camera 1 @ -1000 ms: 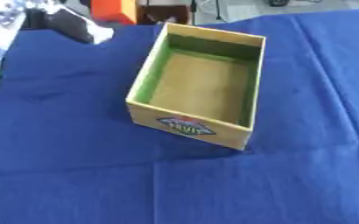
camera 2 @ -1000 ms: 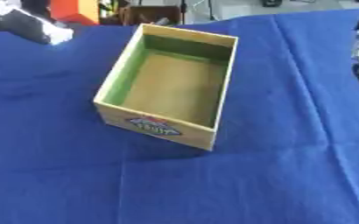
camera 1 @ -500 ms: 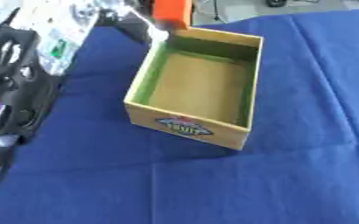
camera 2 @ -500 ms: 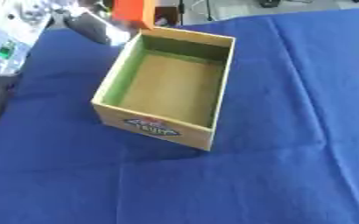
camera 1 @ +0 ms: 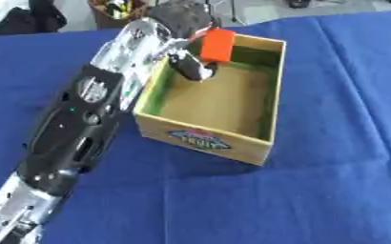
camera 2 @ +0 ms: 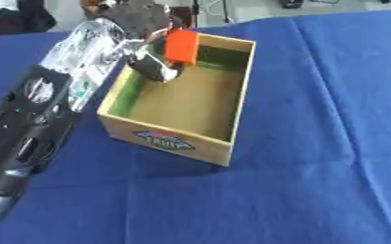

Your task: Pick up objects on the table and place them in the box.

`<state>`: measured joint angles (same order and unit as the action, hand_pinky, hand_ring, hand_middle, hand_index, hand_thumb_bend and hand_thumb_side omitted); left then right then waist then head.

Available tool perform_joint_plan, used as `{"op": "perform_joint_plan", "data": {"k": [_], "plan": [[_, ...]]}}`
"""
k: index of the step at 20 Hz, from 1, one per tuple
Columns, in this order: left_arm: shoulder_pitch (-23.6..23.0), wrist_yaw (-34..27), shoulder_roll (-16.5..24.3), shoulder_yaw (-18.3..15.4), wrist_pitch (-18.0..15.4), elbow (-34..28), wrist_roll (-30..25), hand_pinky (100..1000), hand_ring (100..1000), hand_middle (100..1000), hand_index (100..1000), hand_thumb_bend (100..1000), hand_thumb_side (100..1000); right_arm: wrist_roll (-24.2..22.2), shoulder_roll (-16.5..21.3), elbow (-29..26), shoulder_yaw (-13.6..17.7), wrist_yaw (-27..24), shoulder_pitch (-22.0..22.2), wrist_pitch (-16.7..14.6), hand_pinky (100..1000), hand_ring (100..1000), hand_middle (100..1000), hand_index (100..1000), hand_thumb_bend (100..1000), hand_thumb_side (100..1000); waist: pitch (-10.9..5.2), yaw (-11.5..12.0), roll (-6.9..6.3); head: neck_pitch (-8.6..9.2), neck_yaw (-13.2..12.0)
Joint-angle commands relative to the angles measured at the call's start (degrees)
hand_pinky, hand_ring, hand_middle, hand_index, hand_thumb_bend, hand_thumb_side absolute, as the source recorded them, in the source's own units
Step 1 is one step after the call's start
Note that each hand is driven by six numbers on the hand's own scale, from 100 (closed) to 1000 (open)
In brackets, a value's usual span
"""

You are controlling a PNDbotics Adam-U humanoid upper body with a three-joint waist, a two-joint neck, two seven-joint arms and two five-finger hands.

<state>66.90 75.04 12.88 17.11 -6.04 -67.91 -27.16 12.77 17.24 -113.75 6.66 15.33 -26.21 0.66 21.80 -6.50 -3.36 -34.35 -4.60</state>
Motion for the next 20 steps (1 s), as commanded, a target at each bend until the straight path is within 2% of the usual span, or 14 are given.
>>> {"op": "perform_joint_plan", "data": {"k": [1,6,10,12,13,14,16,19,20], "plan": [[0.39,0.47,-0.35,0.41,-0.55,0.57,0.34,339,488,376,615,100,420,0.33,0.37,-0.85,0.1,-0.37,-0.69,0.02,735,630,570,769,100,517,-1.1,-0.12,0.38,0.68,0.26],[-0.76,0.24,-1.4,0.74,-0.9,2.25,0.56,351,498,395,634,100,421,0.32,0.26,-0.85,0.09,-0.38,-0.81,-0.01,735,630,570,769,100,505,-0.83,-0.22,0.42,0.8,0.45],[-1.11,-0.5,-1.77,1.09,-1.49,2.58,0.62,387,533,468,719,100,460,0.29,0.13,-0.85,0.08,-0.37,-0.8,0.09,736,630,570,770,100,516,-0.65,-0.22,0.39,0.9,0.6],[-1.23,-0.66,-1.74,1.2,-1.73,2.37,0.5,424,597,571,814,100,518,0.27,0.09,-0.85,0.08,-0.34,-0.8,0.1,735,630,570,770,100,516,-0.63,-0.24,0.36,0.94,0.66],[-1.3,-0.68,-1.7,1.23,-1.8,2.23,0.54,424,597,571,814,100,518,0.25,0.09,-0.85,0.08,-0.33,-0.79,0.09,735,630,570,770,100,516,-0.63,-0.25,0.35,0.96,0.67],[-1.37,-0.66,-1.68,1.23,-1.83,2.14,0.58,414,605,625,863,100,489,0.25,0.07,-0.85,0.09,-0.32,-0.76,0.1,736,630,570,770,100,516,-0.63,-0.26,0.33,1.0,0.71],[-1.47,-0.45,-1.65,1.22,-1.83,1.99,0.58,438,653,710,914,100,525,0.19,0.02,-0.85,0.1,-0.26,-0.66,0.16,735,630,569,770,100,516,-0.63,-0.28,0.28,1.07,0.78],[-1.5,0.35,-1.48,1.21,-2.01,1.64,0.44,590,786,848,997,339,685,0.11,-0.02,-0.85,0.11,-0.17,-0.56,0.29,735,630,569,770,100,517,-0.67,-0.28,0.24,1.08,0.84],[-1.5,0.86,-1.41,1.13,-1.94,1.53,0.36,658,837,910,1000,425,751,0.09,-0.02,-0.85,0.11,-0.16,-0.55,0.32,735,630,569,770,100,517,-0.68,-0.28,0.24,1.08,0.86]]}}
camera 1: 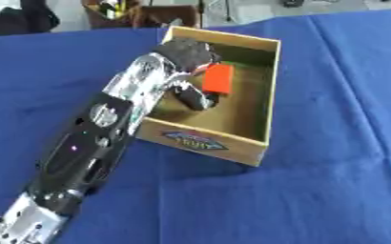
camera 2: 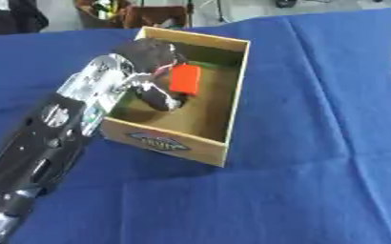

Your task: Pick up objects on the table and place them in the box.

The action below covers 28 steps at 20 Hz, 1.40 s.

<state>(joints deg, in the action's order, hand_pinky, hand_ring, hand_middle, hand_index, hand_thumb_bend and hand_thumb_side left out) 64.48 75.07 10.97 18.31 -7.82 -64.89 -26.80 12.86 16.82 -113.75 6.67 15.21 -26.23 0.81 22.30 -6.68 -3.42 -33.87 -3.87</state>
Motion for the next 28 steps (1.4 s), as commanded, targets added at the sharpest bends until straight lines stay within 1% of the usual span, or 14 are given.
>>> {"op": "perform_joint_plan", "data": {"k": [1,2,5,8,9,10,11,14,15,19,21,24,25,28], "plan": [[0.91,1.48,0.58,-0.23,0.18,-1.55,-0.1,692,860,935,1000,481,783,-0.03,0.38,-0.85,0.08,-0.03,-0.53,0.19,735,630,569,770,100,517,-1.19,-0.1,0.31,0.62,0.14],[0.9,2.12,0.62,-0.35,0.56,-1.56,-0.29,723,880,963,1000,529,809,-0.06,0.36,-0.85,0.07,-0.03,-0.52,0.2,735,630,569,770,100,517,-1.19,-0.1,0.31,0.64,0.15],[0.81,3.58,0.67,-0.66,1.89,-1.66,-0.55,778,916,991,1000,574,832,-0.13,0.3,-0.85,0.05,-0.02,-0.48,0.24,734,629,568,770,100,517,-1.24,-0.09,0.29,0.73,0.16],[0.67,4.45,0.71,-0.95,2.95,-1.8,-0.47,786,924,992,1000,586,836,-0.14,0.27,-0.85,0.07,-0.04,-0.45,0.26,734,629,568,770,100,516,-1.34,-0.09,0.3,0.75,0.14],[0.63,4.41,0.75,-1.02,3.09,-1.98,-0.25,777,919,984,1000,558,837,-0.14,0.26,-0.85,0.07,-0.05,-0.42,0.27,734,629,568,770,100,516,-1.38,-0.08,0.31,0.75,0.15],[0.6,4.25,0.82,-1.1,3.29,-2.35,0.17,763,908,969,1000,460,897,-0.14,0.25,-0.85,0.07,-0.05,-0.38,0.28,734,629,568,769,100,524,-1.43,-0.04,0.31,0.75,0.17],[0.53,3.88,0.95,-1.2,3.5,-3.03,0.83,751,900,954,1000,485,844,-0.15,0.26,-0.85,0.08,-0.05,-0.36,0.29,734,629,568,769,100,517,-1.48,0.0,0.31,0.73,0.2],[-0.06,1.54,2.04,-1.85,4.74,-7.4,3.63,701,865,899,996,418,847,-0.01,0.34,-0.85,0.2,-0.02,-0.26,0.3,734,629,568,769,100,516,-1.61,0.24,0.29,0.57,0.47],[-0.26,0.17,2.51,-2.44,5.61,-9.49,5.01,635,814,827,966,345,844,0.06,0.38,-0.85,0.27,0.0,-0.19,0.32,734,629,568,769,100,516,-1.67,0.39,0.28,0.44,0.63],[-2.54,-12.47,6.04,-5.34,11.92,-22.37,13.08,464,655,658,882,193,823,0.41,0.62,-0.85,0.58,0.16,0.14,0.47,734,629,569,769,100,516,-1.86,1.31,0.1,-0.2,1.4],[-3.95,-19.93,8.03,-6.37,15.6,-28.22,16.86,432,625,627,865,167,802,0.53,0.71,-0.85,0.68,0.22,0.2,0.48,734,629,569,769,100,516,-1.9,1.68,0.1,-0.45,1.71],[-6.88,-35.71,10.08,-9.06,20.6,-35.74,23.16,327,526,538,787,100,776,0.82,0.77,-0.85,0.93,0.16,0.26,0.52,733,630,569,769,100,516,-1.94,2.56,0.41,-0.79,2.32],[-8.08,-41.74,10.71,-10.14,22.01,-37.91,25.32,327,526,538,787,100,776,0.89,0.79,-0.85,1.0,0.07,0.27,0.51,733,630,569,769,100,516,-1.97,2.83,0.51,-0.87,2.47],[-12.38,-57.29,12.78,-13.89,23.89,-44.84,34.94,283,470,484,746,100,777,1.18,0.9,-0.85,1.28,-0.06,0.23,0.44,733,630,570,768,100,517,-2.05,3.51,0.81,-0.95,2.86]]}}
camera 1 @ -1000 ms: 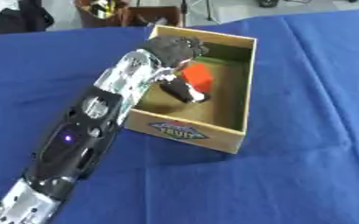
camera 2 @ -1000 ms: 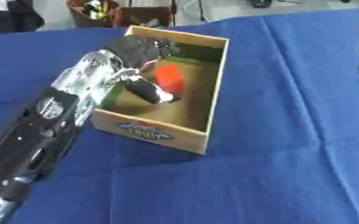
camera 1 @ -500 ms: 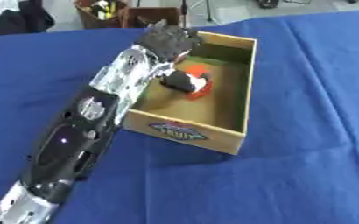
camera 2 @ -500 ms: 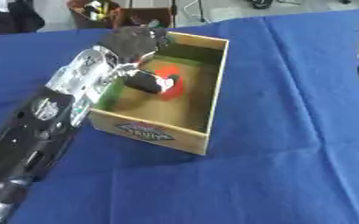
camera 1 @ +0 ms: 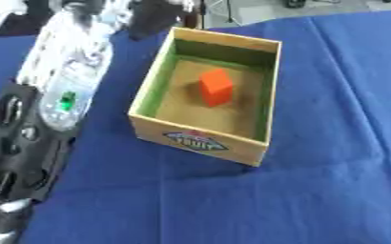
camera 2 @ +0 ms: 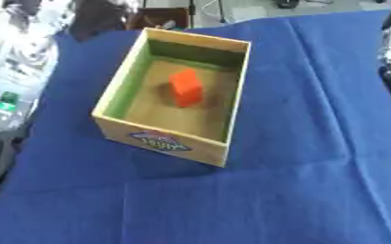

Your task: Pick up objects on the table and place them in the box.

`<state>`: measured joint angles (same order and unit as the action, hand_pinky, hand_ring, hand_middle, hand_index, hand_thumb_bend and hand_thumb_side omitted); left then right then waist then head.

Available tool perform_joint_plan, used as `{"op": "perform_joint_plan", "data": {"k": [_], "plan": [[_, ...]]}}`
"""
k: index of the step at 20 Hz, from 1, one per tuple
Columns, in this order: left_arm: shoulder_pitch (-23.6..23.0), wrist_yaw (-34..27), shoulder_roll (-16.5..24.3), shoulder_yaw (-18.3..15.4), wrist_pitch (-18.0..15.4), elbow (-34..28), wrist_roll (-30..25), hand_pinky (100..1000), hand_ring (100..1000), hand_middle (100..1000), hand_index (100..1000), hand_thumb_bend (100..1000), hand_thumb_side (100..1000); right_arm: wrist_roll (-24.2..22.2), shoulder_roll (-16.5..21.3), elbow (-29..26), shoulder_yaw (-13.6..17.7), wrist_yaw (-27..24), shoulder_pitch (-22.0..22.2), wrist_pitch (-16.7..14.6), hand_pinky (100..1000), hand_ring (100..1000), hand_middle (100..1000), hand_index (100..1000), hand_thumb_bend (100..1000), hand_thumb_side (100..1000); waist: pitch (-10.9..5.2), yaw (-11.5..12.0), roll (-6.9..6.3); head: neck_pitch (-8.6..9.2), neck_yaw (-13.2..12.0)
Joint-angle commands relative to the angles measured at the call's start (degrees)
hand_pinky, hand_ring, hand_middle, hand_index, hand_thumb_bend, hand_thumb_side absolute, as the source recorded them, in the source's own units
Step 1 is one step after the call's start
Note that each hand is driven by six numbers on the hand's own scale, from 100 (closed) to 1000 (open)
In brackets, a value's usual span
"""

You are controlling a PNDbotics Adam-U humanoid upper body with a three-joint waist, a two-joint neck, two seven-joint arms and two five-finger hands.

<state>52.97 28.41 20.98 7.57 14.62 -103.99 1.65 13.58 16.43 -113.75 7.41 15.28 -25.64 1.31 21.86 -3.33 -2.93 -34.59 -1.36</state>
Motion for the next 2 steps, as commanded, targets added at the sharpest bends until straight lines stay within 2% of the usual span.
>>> {"op": "perform_joint_plan", "data": {"k": [1,2], "plan": [[-2.43,-14.32,3.53,-4.13,1.42,-7.79,9.92,281,466,482,745,100,774,0.56,1.36,-0.85,0.63,-0.12,-0.37,-0.08,733,630,570,768,100,517,-1.62,0.33,0.41,-0.25,0.45],[-3.93,-17.17,4.3,-4.9,1.08,-9.22,12.78,282,467,483,746,100,775,0.68,1.42,-0.85,0.72,-0.12,-0.39,-0.1,733,630,570,768,100,517,-1.62,0.5,0.48,-0.24,0.5]]}}
